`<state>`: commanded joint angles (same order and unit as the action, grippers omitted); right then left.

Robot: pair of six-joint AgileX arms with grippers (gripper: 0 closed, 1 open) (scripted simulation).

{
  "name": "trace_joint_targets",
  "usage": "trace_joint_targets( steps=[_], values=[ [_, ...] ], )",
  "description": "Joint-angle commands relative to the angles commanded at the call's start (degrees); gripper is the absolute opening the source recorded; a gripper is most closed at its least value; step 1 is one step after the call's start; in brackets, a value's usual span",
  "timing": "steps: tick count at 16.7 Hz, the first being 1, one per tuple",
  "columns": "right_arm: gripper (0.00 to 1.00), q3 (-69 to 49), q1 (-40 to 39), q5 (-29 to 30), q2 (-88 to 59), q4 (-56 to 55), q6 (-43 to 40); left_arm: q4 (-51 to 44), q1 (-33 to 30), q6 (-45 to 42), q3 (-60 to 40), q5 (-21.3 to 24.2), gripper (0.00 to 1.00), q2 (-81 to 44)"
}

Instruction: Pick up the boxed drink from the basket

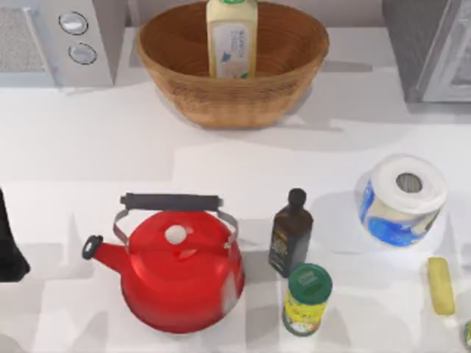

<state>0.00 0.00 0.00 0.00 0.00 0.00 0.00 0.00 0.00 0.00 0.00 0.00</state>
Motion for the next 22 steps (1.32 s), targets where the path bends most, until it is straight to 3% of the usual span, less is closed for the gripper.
trace_joint_targets(
  steps=[5,9,22],
  values=[
    [1.0,0.0,0.0,0.0,0.0,0.0,0.0,0.68,-1.36,0.57,-2.28,-1.43,1.0,-3.55],
    [1.0,0.0,0.0,0.0,0.0,0.0,0.0,4.41,-6.01,1.77,-11.24,-5.87,1.0,-16.7],
    [1.0,0.0,0.0,0.0,0.0,0.0,0.0,25.56,-29.31,6.05,-58.25,-26.97,1.0,-93.72]
  ],
)
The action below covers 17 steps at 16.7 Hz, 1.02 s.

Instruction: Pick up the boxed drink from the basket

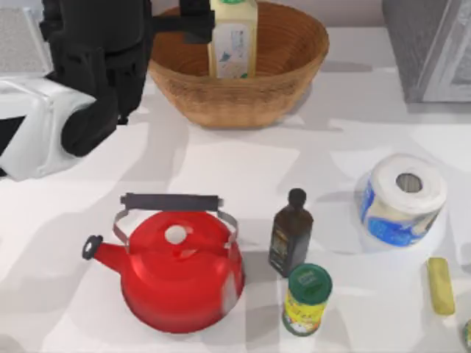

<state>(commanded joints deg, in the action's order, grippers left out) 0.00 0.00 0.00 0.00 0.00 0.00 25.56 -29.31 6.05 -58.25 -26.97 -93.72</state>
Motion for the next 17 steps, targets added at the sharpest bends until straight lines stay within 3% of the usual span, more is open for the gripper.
trace_joint_targets(
  steps=[7,17],
  values=[
    [1.0,0.0,0.0,0.0,0.0,0.0,0.0,6.63,-7.91,1.79,-15.37,-7.32,1.0,-26.09],
    [1.0,0.0,0.0,0.0,0.0,0.0,0.0,6.65,-7.94,1.77,-18.44,-7.31,1.0,-29.28]
  ],
)
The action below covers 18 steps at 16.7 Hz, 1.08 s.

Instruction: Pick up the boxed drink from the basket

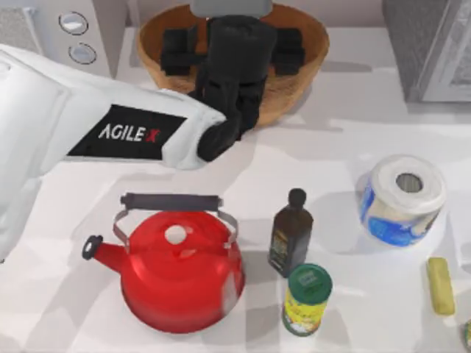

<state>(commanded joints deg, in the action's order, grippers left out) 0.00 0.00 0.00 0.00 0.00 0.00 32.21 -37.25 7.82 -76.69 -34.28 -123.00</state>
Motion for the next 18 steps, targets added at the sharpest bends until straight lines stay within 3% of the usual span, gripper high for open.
trace_joint_targets(
  steps=[6,11,18],
  values=[
    [1.0,0.0,0.0,0.0,0.0,0.0,0.0,-2.05,2.34,-0.65,-9.06,2.38,1.0,-6.72],
    [1.0,0.0,0.0,0.0,0.0,0.0,0.0,-2.32,2.66,-0.73,-10.34,2.72,1.0,-7.69],
    [1.0,0.0,0.0,0.0,0.0,0.0,0.0,-2.32,2.66,-0.73,-10.34,2.72,0.47,-7.69]
  ],
)
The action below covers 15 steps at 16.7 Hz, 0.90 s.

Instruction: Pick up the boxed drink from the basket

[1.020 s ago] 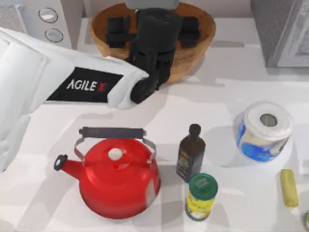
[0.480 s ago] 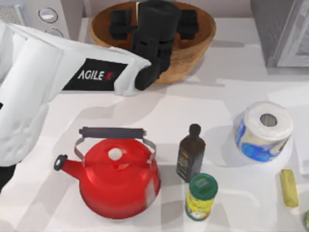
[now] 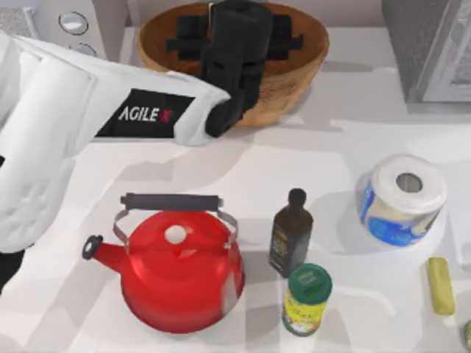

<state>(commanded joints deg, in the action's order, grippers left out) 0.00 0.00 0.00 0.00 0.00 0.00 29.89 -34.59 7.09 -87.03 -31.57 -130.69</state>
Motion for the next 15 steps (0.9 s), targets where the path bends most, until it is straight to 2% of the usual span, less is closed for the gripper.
trace_joint_targets(
  steps=[6,15],
  values=[
    [1.0,0.0,0.0,0.0,0.0,0.0,0.0,0.0,0.0,0.0,0.0,0.0,0.02,0.0],
    [1.0,0.0,0.0,0.0,0.0,0.0,0.0,0.0,-0.21,-0.08,-0.02,-0.02,0.0,0.11]
  ],
)
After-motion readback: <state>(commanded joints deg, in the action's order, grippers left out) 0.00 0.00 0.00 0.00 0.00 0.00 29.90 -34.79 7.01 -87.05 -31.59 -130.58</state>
